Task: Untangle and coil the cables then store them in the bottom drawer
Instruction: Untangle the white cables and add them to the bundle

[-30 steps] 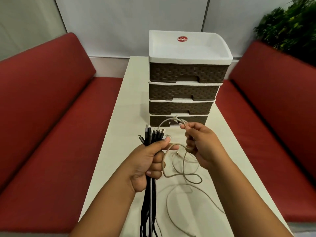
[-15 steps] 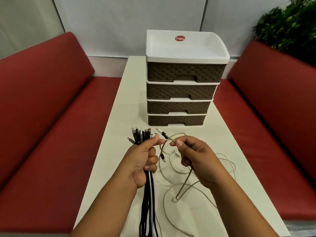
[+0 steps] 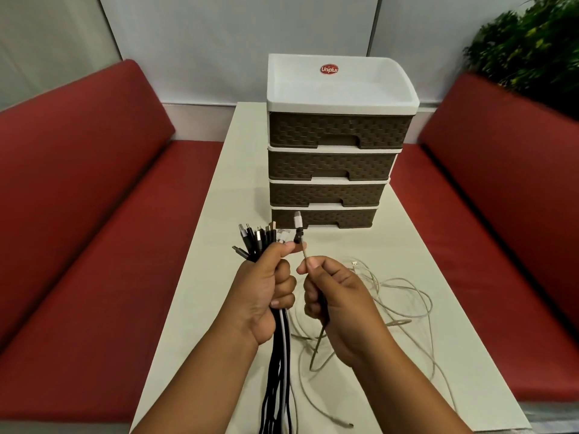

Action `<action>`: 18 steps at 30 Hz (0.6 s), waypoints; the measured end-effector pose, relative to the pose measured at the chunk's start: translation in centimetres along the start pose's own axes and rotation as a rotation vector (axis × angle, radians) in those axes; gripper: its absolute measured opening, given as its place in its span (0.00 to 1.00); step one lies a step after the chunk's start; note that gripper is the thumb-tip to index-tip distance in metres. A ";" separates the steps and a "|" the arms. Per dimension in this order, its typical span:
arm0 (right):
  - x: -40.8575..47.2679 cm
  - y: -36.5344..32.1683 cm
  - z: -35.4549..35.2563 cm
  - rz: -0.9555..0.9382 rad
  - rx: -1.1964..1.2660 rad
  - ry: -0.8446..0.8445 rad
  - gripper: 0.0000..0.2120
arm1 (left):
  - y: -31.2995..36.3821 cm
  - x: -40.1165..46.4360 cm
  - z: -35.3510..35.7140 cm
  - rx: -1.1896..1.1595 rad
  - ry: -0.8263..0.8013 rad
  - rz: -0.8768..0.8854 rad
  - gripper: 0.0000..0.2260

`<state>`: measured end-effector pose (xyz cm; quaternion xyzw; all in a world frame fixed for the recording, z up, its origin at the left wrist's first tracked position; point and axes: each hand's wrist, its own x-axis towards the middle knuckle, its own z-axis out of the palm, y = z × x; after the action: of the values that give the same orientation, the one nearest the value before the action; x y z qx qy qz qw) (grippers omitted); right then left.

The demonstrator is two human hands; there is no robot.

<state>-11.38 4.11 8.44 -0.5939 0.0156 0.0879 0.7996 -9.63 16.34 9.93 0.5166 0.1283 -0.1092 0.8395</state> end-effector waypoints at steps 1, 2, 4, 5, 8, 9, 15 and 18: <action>-0.2 0.1 0.4 0.004 0.002 -0.005 0.11 | 0.0 -0.1 0.1 0.004 -0.002 0.011 0.08; -0.4 0.2 0.7 0.004 0.009 -0.013 0.12 | -0.1 -0.2 0.1 0.009 -0.005 0.018 0.08; -0.8 0.2 1.0 -0.003 0.034 -0.033 0.12 | -0.1 -0.3 0.3 0.017 -0.013 0.023 0.08; -0.9 0.2 1.1 -0.006 0.041 -0.037 0.12 | -0.1 -0.4 0.4 0.022 -0.017 0.023 0.08; -1.3 -0.1 1.2 -0.016 0.021 -0.027 0.14 | -0.2 -0.9 0.5 0.039 -0.029 0.019 0.07; -1.4 -0.3 1.2 -0.024 0.005 -0.027 0.14 | -0.2 -1.0 0.6 0.048 -0.030 0.023 0.07; -2.9 -1.5 1.2 -0.131 -0.207 -0.088 0.12 | -0.8 -1.7 1.2 0.095 0.041 0.096 0.05; -3.4 -1.3 1.1 -0.242 -0.360 -0.077 0.11 | -1.1 -2.3 1.8 0.092 0.079 0.140 0.07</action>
<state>-14.59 4.37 10.43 -0.7207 -0.1024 0.0151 0.6854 -11.96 14.36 10.59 0.5661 0.1196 -0.0356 0.8148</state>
